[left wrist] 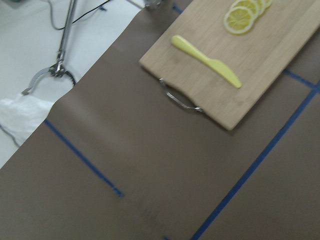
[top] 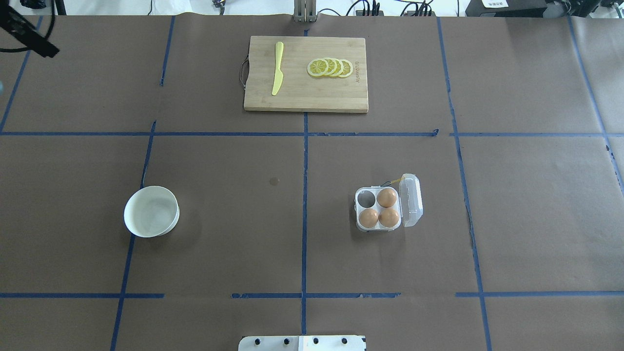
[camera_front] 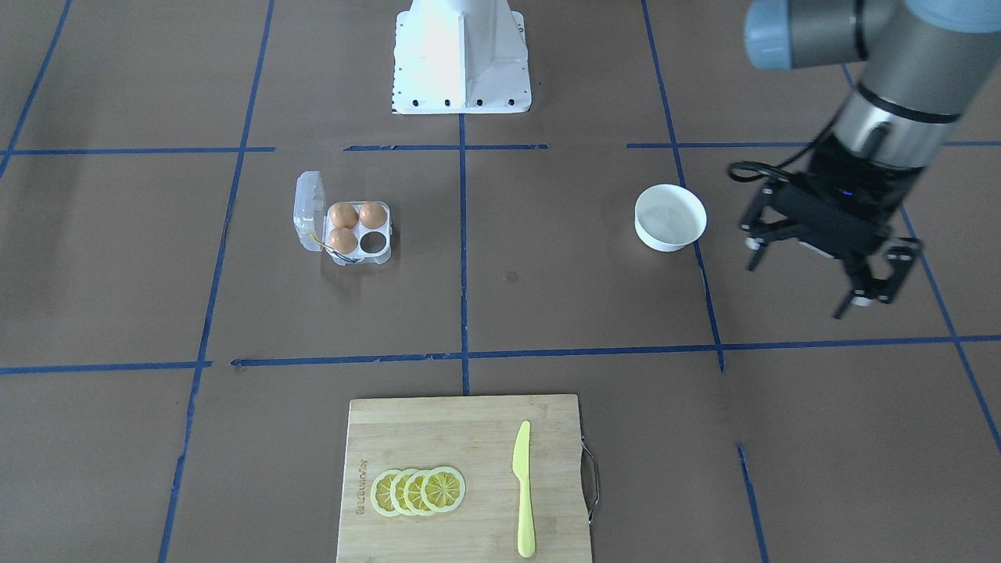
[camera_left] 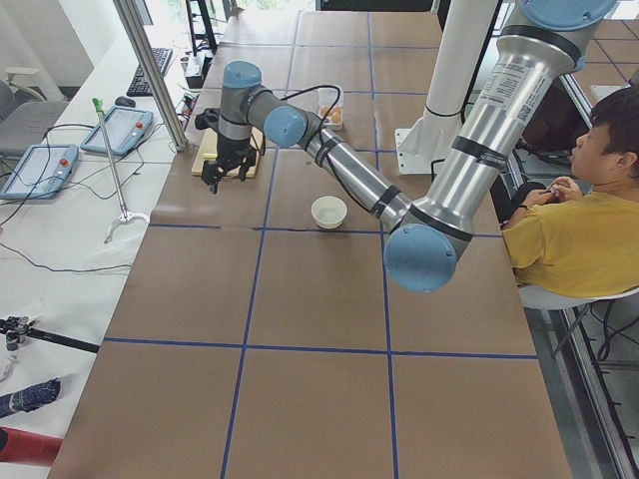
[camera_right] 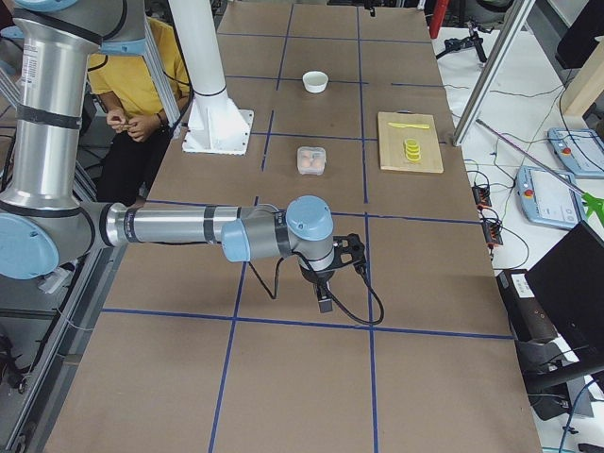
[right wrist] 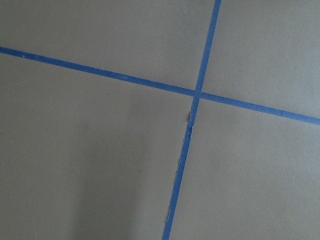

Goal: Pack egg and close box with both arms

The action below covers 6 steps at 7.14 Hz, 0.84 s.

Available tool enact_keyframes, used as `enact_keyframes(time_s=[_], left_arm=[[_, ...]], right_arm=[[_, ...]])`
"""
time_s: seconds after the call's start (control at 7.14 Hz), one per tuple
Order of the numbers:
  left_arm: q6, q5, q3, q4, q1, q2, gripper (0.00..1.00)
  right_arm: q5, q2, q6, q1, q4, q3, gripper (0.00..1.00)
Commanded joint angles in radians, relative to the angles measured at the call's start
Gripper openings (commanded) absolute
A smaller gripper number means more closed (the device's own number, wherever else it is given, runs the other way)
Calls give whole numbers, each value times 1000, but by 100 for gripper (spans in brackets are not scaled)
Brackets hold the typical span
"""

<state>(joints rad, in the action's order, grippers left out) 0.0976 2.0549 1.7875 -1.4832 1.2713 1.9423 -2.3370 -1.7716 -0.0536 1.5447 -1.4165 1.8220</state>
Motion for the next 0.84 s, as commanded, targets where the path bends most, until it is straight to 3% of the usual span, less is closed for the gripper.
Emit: enact_keyframes(time_s=[0.0,0.14,0.28,0.42,0.7], left_arm=[[211,-8,-117,4,144,-104,100],[223,2,-199,-6,207,-185,100],[226,80,-213,1,274,-233,100],[234,244,-201,-24,317,-367,100],[222,284,-140,-83,336,-466,100]], right_arm=[[-4,0,-2,0,-7,2,100],[-4,0,-2,0,-7,5,100],[2,-2,-2,0,1,5,100],[-1,-5,-2,0,4,6,100],[-7,-5,1,0,4,11,100]])
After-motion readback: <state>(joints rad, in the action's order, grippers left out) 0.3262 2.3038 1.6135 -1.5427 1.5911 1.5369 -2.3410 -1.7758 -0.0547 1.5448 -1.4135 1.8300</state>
